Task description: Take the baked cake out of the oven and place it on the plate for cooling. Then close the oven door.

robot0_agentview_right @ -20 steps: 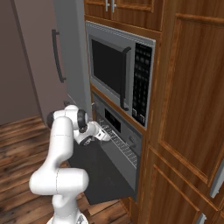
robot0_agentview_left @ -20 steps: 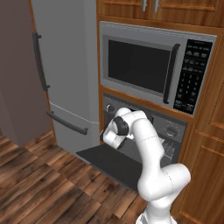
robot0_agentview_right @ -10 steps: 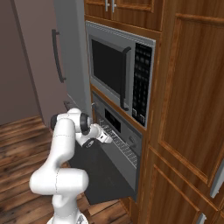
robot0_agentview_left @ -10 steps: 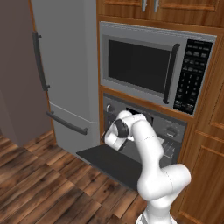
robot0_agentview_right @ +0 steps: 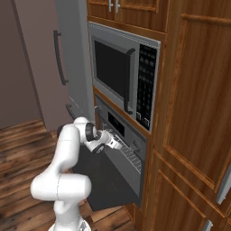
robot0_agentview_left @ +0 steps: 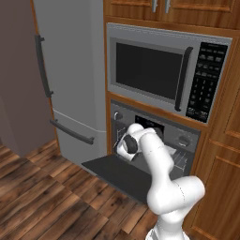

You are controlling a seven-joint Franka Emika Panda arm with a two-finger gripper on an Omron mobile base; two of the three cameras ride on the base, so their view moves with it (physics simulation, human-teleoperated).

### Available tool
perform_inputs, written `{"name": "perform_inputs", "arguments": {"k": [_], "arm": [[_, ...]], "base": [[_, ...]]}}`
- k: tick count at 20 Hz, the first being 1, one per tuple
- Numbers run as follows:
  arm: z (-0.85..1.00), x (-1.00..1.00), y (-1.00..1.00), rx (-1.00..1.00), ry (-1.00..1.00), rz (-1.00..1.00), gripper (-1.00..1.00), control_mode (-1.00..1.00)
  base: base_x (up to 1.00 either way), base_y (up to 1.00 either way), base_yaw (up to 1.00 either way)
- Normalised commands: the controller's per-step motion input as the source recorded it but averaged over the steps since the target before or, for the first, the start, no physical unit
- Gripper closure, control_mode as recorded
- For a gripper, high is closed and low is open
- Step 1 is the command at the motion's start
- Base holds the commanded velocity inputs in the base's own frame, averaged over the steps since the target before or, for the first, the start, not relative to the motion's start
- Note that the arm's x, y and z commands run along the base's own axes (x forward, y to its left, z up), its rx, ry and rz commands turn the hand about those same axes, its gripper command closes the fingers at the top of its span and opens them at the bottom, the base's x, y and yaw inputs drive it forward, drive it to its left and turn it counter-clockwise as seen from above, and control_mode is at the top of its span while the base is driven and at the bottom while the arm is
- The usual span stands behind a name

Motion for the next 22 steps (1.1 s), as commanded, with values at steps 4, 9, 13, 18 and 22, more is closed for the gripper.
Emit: {"name": "perform_inputs", "arguments": {"k": [4,9,13,18,22], "arm": [[-0.43,0.23,-0.02,0.0,0.14,0.0,-1.0,-1.0],[-0.42,0.06,0.0,0.0,0.15,0.0,-1.0,-1.0],[-0.42,0.15,0.0,0.0,0.25,0.0,-1.0,-1.0],[-0.71,-0.08,0.02,0.0,0.35,-0.02,-1.0,-1.0],[-0.95,-0.57,0.19,0.03,0.21,-0.07,-1.0,-1.0]], "base": [[0.0,0.0,0.0],[0.0,0.0,0.0],[0.0,0.0,0.0],[0.0,0.0,0.0],[0.0,0.0,0.0]]}}
